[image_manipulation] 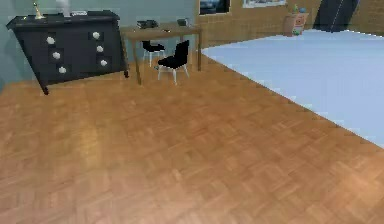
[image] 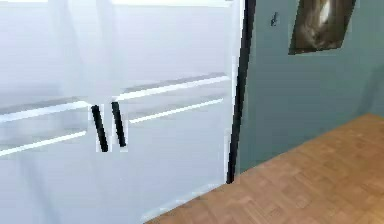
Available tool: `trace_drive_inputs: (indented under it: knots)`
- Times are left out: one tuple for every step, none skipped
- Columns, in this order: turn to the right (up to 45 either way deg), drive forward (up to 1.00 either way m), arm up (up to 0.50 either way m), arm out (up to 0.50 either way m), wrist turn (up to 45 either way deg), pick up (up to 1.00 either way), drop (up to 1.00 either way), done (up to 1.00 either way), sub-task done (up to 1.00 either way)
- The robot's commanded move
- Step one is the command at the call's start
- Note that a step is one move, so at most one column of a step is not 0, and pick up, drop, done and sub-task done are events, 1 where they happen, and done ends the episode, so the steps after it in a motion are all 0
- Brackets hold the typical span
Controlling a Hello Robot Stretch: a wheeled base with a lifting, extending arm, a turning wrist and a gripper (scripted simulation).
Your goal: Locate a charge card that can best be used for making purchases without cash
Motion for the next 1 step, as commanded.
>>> trace_drive_inputs:
  knots:
    - [45.0, 0.00, 0.00, 0.00, 0.0, 0.00, 0.00, 0.00, 0.00]
